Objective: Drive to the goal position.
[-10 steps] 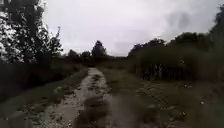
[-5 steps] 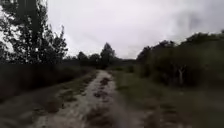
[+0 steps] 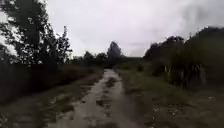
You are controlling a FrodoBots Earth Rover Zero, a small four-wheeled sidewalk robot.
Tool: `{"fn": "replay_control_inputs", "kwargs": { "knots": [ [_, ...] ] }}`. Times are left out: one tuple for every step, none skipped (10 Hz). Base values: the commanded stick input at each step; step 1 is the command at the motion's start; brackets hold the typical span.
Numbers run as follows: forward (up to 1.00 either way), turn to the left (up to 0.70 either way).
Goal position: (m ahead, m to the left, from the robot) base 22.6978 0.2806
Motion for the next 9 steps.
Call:
{"fn": "replay_control_inputs", "kwargs": {
  "knots": [
    [0.70,0.00],
    [0.70,0.00],
    [0.70,0.00],
    [0.70,0.00],
    [0.70,0.00],
    [0.70,0.00],
    [0.70,0.00],
    [0.70,0.00],
    [0.70,0.00]
  ]
}}
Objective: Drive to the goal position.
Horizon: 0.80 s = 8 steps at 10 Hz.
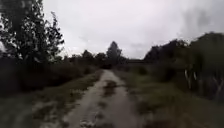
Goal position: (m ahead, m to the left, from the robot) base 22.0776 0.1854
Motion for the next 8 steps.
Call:
{"fn": "replay_control_inputs", "kwargs": {
  "knots": [
    [0.70,0.00],
    [0.70,0.00],
    [0.70,0.00],
    [0.70,0.00],
    [0.70,0.00],
    [0.70,0.00],
    [0.70,-0.15],
    [0.70,-0.32]
  ]
}}
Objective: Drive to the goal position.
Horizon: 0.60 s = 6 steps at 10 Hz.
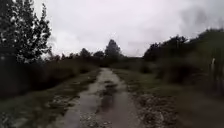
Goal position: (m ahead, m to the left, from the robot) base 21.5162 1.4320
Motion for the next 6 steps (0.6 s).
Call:
{"fn": "replay_control_inputs", "kwargs": {
  "knots": [
    [0.70,-0.22],
    [0.70,-0.11],
    [0.70,0.00],
    [0.70,0.00],
    [0.70,0.00],
    [0.70,0.00]
  ]
}}
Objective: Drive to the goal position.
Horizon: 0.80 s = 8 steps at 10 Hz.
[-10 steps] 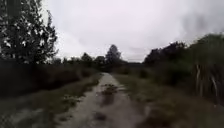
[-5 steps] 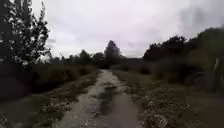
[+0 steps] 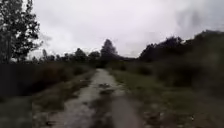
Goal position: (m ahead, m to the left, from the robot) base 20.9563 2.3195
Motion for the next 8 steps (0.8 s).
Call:
{"fn": "replay_control_inputs", "kwargs": {
  "knots": [
    [0.70,0.00],
    [0.70,0.00],
    [0.70,0.00],
    [0.70,0.00],
    [0.70,0.00],
    [0.70,0.00],
    [0.70,0.00],
    [0.70,0.00]
  ]
}}
